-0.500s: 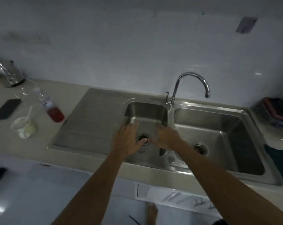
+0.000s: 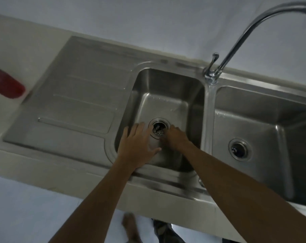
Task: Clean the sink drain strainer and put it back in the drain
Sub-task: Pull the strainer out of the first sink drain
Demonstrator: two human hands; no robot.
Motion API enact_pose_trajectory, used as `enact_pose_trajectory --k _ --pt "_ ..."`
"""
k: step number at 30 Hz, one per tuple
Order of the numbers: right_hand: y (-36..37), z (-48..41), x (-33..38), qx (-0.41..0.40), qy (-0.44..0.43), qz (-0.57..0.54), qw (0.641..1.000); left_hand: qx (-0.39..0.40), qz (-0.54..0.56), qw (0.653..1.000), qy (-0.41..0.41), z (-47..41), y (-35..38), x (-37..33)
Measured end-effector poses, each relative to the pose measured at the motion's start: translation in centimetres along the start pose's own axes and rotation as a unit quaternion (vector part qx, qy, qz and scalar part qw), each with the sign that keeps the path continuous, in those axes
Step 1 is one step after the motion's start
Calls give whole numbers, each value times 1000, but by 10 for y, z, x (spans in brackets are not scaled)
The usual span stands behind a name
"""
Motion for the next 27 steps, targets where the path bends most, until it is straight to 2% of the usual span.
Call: enact_pose_trajectory --k 9,17,21,27 --pt "32 -36 -12 8 10 39 999 21 5 999 24 -20 17 3" --pt "24 -38 -10 -58 -38 24 997 -5 -92 992 85 -28 10 27" --pt "23 -42 -8 -54 -58 -8 997 0 -115 990 80 -33 7 40" --pt "19 -47 -6 -85 -69 3 994 -3 -119 989 86 -33 8 44"
Point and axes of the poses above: each hand's wrist, its own z-axis away from the middle knuckle, its own y-axis out of the palm, x = y × z, the point moved 4 cm from there along -z, towards the middle knuckle, and after that the axes turned 13 degrees about -z, right-handed, at the moved point
